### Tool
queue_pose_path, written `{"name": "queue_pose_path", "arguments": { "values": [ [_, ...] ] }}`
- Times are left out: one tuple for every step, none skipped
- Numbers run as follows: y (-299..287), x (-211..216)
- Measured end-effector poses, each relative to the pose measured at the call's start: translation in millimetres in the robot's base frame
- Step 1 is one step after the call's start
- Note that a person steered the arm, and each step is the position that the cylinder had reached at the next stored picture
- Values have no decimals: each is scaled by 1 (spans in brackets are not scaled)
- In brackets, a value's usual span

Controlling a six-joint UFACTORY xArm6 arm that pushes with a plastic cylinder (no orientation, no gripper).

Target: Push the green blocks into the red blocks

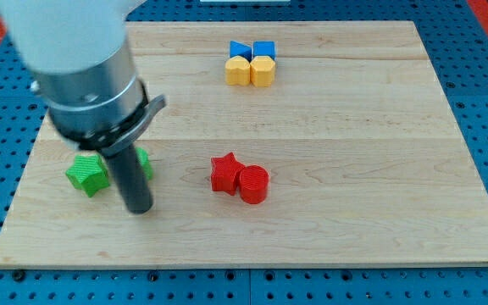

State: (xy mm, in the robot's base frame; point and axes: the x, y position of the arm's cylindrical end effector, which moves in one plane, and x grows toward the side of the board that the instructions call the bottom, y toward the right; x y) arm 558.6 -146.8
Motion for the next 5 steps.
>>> {"name": "queue_pose_path", "arguments": {
  "values": [
    [-77,-7],
    [-80,-32],
    [-26,-43],
    [-19,-51],
    [-77,-54]
  ]
}}
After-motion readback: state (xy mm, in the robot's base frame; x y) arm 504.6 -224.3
